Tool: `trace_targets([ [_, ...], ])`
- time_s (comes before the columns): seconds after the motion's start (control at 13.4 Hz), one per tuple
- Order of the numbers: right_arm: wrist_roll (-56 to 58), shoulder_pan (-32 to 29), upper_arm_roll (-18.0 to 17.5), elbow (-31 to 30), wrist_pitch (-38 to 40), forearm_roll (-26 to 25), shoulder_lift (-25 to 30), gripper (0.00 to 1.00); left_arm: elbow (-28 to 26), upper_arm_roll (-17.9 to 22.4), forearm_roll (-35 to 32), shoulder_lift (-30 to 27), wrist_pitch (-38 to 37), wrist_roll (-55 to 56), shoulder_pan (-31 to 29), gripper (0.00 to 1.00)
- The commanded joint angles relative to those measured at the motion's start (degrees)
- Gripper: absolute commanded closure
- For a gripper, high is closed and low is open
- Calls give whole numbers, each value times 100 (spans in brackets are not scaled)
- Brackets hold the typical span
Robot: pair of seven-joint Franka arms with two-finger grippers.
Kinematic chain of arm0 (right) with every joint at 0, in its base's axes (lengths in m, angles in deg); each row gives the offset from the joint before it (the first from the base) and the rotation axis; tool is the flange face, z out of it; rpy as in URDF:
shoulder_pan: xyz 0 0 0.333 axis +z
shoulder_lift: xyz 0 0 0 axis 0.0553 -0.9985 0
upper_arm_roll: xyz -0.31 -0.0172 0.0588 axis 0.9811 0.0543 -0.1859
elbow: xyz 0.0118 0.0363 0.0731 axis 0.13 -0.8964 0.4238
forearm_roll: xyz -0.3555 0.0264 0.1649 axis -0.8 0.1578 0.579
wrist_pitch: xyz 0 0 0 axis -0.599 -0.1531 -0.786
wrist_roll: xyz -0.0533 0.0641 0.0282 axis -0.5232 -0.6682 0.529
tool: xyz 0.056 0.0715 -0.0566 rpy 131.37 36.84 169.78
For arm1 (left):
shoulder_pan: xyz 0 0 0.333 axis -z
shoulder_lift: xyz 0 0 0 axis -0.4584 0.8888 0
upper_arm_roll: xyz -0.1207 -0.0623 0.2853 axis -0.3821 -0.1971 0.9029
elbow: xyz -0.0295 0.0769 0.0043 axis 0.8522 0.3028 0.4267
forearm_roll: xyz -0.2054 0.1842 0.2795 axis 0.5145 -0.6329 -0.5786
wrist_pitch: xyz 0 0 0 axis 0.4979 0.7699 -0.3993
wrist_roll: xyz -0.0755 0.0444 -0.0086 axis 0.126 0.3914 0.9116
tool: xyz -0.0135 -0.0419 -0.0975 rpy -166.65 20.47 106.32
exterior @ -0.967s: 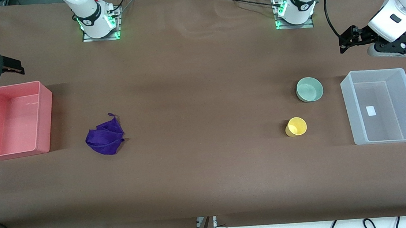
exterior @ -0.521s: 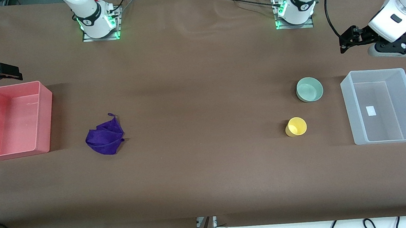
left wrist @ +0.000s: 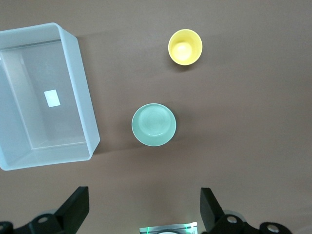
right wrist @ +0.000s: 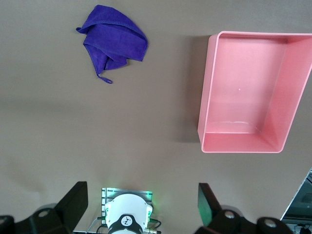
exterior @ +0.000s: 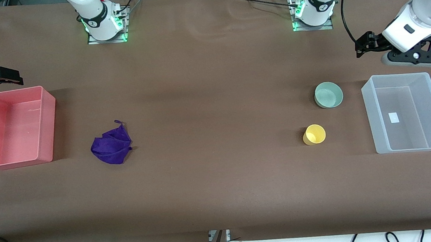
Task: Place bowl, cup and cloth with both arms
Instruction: 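Move the left gripper toward the green bowl while the right gripper reaches the cloth, then grasp the green bowl with the left gripper while the right gripper grasps the cloth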
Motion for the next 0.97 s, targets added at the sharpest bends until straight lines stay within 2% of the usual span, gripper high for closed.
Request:
trace_targets([
  [0.0,103,5,25,167,122,-26,-47,0,-317,39,156,-61,331,-775,-40,0],
  [0.3,95,14,25,176,96,-26,-47,0,-993,74,148,1,1253,-2102,-48,0],
  [0.6,95,14,25,167,-18,-26,-56,0,-1521,144,69,238,1816,-3104,4,0],
  [0.89,95,31,-1,167,-299,-8,-512,0,-2092,223,51,597,2983,-4193,13,0],
])
